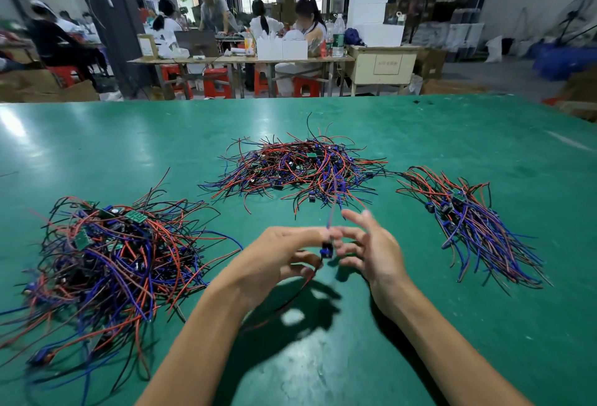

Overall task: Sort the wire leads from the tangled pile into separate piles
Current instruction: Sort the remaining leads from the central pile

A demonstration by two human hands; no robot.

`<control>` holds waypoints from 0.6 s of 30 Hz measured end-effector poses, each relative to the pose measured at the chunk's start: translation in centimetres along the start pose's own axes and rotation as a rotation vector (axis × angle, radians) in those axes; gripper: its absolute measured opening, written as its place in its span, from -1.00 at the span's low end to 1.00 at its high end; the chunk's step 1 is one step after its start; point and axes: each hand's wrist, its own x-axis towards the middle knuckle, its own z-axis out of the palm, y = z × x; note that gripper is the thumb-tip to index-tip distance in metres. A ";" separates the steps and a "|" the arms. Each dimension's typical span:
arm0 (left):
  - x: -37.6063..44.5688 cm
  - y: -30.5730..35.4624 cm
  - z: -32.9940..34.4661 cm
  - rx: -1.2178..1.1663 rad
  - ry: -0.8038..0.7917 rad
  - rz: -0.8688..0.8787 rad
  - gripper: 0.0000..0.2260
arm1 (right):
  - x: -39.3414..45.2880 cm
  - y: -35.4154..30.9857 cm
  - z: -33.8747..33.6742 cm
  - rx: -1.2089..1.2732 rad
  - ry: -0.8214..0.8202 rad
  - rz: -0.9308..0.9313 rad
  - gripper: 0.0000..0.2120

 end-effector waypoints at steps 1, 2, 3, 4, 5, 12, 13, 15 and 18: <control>0.0 0.2 0.0 -0.092 0.036 0.033 -0.79 | -0.4 0.2 0.2 -0.127 -0.035 -0.069 -0.83; 0.1 0.3 0.0 -0.184 0.075 0.068 -0.76 | -0.8 0.6 0.4 -0.254 -0.088 -0.155 -0.88; 0.1 0.4 0.0 -0.264 0.121 0.095 -0.74 | -1.3 1.0 0.6 -0.353 -0.151 -0.237 -0.88; 0.1 0.4 0.1 -0.328 0.171 0.114 -0.74 | -1.8 1.3 0.8 -0.419 -0.210 -0.302 -0.88; 0.2 0.3 0.2 -0.377 0.217 0.128 -0.76 | -2.3 1.5 1.0 -0.458 -0.253 -0.357 -0.86; 0.5 -0.2 1.2 -0.445 0.364 0.197 -0.84 | -2.5 0.6 1.3 -0.293 -0.129 -0.448 -0.84; 0.5 -0.3 1.4 -0.447 0.364 0.201 -0.83 | -2.4 0.4 1.2 -0.256 -0.126 -0.432 -0.87; 0.5 -0.5 1.9 -0.464 0.370 0.207 -0.82 | -2.4 0.3 1.2 -0.181 -0.101 -0.389 -0.86; 0.6 -0.5 2.5 -0.514 0.368 0.200 -0.74 | -2.3 0.0 1.4 -0.058 -0.034 -0.302 -0.76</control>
